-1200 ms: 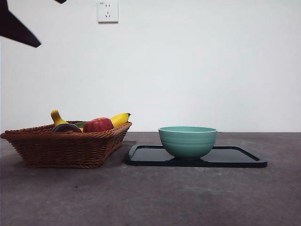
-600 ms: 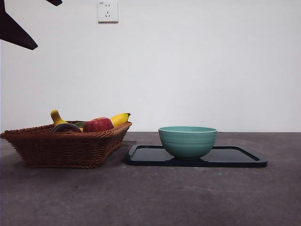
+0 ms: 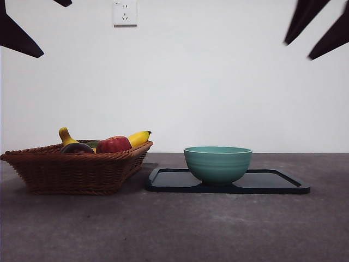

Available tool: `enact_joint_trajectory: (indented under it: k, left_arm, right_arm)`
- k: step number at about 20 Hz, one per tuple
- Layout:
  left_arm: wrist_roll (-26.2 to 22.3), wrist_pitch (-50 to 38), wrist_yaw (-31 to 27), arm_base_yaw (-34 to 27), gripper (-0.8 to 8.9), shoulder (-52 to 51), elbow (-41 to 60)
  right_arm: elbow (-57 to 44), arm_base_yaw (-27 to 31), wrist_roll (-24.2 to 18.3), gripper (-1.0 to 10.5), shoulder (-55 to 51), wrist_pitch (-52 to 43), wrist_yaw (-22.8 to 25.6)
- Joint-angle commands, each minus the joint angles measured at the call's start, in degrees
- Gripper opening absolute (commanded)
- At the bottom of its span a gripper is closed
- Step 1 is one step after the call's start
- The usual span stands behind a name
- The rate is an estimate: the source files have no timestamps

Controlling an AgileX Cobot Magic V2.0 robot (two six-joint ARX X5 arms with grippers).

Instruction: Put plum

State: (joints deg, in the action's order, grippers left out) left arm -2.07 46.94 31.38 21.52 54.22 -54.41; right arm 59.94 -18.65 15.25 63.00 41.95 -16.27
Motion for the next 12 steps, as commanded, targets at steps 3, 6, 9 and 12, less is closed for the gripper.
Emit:
enact_joint_trajectory:
  k: [3, 6, 9, 12]
  left_arm:
    - [-0.7, -0.4, 0.2, 0.3, 4.35, 0.4, -0.6]
    - [-0.7, -0.3, 0.2, 0.3, 4.35, 0.4, -0.6]
    - [-0.7, -0.3, 0.2, 0.3, 4.35, 0.4, -0.6]
    - [-0.7, -0.3, 0.2, 0.3, 4.35, 0.4, -0.6]
  right_arm:
    - [10.4, 1.0, -3.5, 2.3, 15.8, -0.4, 1.3]
    - [15.7, 1.6, -4.4, 2.3, 24.3, -0.4, 1.6]
    - [18.4, 1.7, -5.3, 2.3, 30.4, -1.4, 1.8]
    - [18.6, 1.7, -5.2, 2.3, 35.0, -4.6, 1.8]
